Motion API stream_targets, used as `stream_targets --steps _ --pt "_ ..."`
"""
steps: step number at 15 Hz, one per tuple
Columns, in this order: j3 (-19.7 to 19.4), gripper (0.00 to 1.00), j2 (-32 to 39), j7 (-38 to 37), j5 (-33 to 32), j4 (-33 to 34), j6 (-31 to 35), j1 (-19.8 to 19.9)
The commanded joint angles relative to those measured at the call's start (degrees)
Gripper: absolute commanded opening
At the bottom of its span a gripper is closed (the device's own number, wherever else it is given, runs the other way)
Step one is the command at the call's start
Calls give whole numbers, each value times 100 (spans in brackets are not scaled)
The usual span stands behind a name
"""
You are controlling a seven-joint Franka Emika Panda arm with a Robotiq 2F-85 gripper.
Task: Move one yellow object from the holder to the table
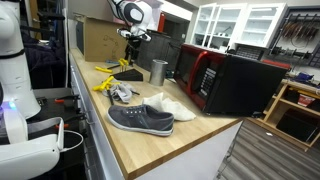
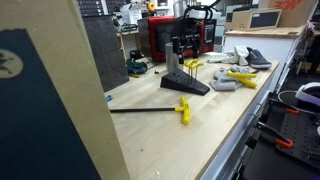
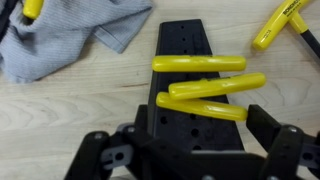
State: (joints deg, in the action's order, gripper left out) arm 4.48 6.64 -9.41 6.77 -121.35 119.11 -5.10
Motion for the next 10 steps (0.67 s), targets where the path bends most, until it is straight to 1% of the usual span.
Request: stream_targets --steps 1,10 --pt "0 100 -55 -207 -7 24 -131 -20" --pt "-8 100 -111 -906 7 -54 103 -45"
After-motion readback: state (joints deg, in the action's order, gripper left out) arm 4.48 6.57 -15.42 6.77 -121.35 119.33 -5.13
